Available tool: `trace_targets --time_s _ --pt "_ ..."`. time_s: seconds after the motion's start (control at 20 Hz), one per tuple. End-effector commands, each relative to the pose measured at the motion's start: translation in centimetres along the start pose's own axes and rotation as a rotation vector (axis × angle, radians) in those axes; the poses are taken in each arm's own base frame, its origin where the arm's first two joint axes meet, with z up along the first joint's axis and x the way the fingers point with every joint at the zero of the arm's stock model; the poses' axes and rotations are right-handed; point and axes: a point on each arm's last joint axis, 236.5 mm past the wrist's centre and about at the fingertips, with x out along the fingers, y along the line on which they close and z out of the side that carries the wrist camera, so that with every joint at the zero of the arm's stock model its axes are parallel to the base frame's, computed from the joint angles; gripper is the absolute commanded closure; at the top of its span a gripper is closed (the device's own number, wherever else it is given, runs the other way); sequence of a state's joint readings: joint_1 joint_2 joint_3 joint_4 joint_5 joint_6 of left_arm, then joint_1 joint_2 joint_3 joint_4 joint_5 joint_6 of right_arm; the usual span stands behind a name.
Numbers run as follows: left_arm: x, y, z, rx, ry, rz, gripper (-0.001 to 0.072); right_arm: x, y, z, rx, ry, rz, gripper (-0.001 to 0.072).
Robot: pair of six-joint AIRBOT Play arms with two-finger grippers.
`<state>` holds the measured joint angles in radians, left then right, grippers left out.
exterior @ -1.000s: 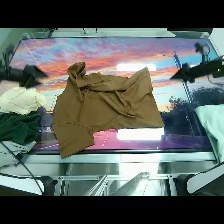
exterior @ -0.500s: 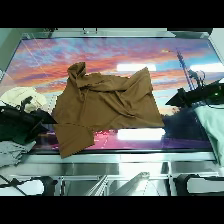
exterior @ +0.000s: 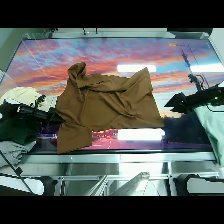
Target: Fold the shirts.
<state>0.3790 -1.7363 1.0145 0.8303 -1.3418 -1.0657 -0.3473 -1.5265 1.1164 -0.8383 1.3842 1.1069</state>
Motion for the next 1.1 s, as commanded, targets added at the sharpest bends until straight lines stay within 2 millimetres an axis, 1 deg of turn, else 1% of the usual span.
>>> trace_targets --time_s 0.0,0.1,0.25,0.3,0.35,0.45,0.55,0.6,0.65,0.7,0.75,0.8,0.85,0.9,0.95,1.0,1.05 --pt "-0.3 -0.8 0.4 0.034 0.017 -0.021 0.0688 1.3 -2.5 0.8 0.069 -0.012 -0.049 0.0133" --pt "-0.4 -1.1 -0.3 0.03 0.047 -0.041 0.0687 3.1 -3.5 -0.4 0.116 0.063 -0.02 0.0135" --pt "-0.5 -1.4 -0.9 0.029 0.069 -0.056 0.0688 6.2 -4.1 -3.4 0.212 0.19 0.071 0.0154" --pt "-0.5 -1.5 -1.1 0.029 0.078 -0.061 0.0688 7.2 -3.7 -4.3 0.225 0.203 0.121 0.0258" --pt "-0.5 -1.6 -1.3 0.03 0.086 -0.065 0.0687 8.0 -2.7 -4.8 0.238 0.202 0.187 0.0335" --pt "-0.5 -1.7 -1.3 0.03 0.089 -0.068 0.0688 9.1 -1.3 -5.3 0.253 0.184 0.259 0.0335" --pt "-0.5 -1.7 -1.3 0.029 0.087 -0.069 0.0687 9.8 -0.7 -5.5 0.239 0.194 0.252 0.0335" --pt "-0.5 -1.7 -1.3 0.029 0.087 -0.069 0.0687 10.1 -0.6 -5.4 0.229 0.194 0.244 0.0364" --pt "-0.5 -1.8 -1.3 0.029 0.086 -0.073 0.0688 10.3 -0.4 -5.3 0.213 0.196 0.242 0.0459" --pt "-0.6 -2.1 -1.3 0.028 0.087 -0.084 0.0688 10.4 0.2 -5.1 0.181 0.19 0.258 0.0643" --pt "-0.6 -2.9 -1.4 0.025 0.092 -0.116 0.0688 10.1 1.0 -5.0 0.166 0.185 0.291 0.0692" --pt "-1.0 -4.2 -1.4 0.029 0.089 -0.166 0.0688 9.7 2.3 -4.6 0.147 0.174 0.339 0.0692" --pt "-1.6 -5.6 -1.5 0.055 0.077 -0.206 0.0688 8.6 4.1 -4.3 0.118 0.167 0.406 0.0693" --pt "-2.7 -7.5 -1.6 0.088 0.057 -0.243 0.0689 7.1 6.2 -3.9 0.081 0.158 0.475 0.0693" --pt "-4.2 -9.7 -2.2 0.135 0.037 -0.278 0.0688 4.8 8.9 -3.4 0.01 0.133 0.549 0.0693" --pt "-5.9 -12.1 -3.1 0.189 0.019 -0.316 0.0688 2.0 11.8 -2.9 -0.074 0.091 0.601 0.0693" --pt "-8.1 -15.0 -4.4 0.273 -0.007 -0.351 0.0688 -1.0 14.5 -2.5 -0.18 0.034 0.628 0.0693"
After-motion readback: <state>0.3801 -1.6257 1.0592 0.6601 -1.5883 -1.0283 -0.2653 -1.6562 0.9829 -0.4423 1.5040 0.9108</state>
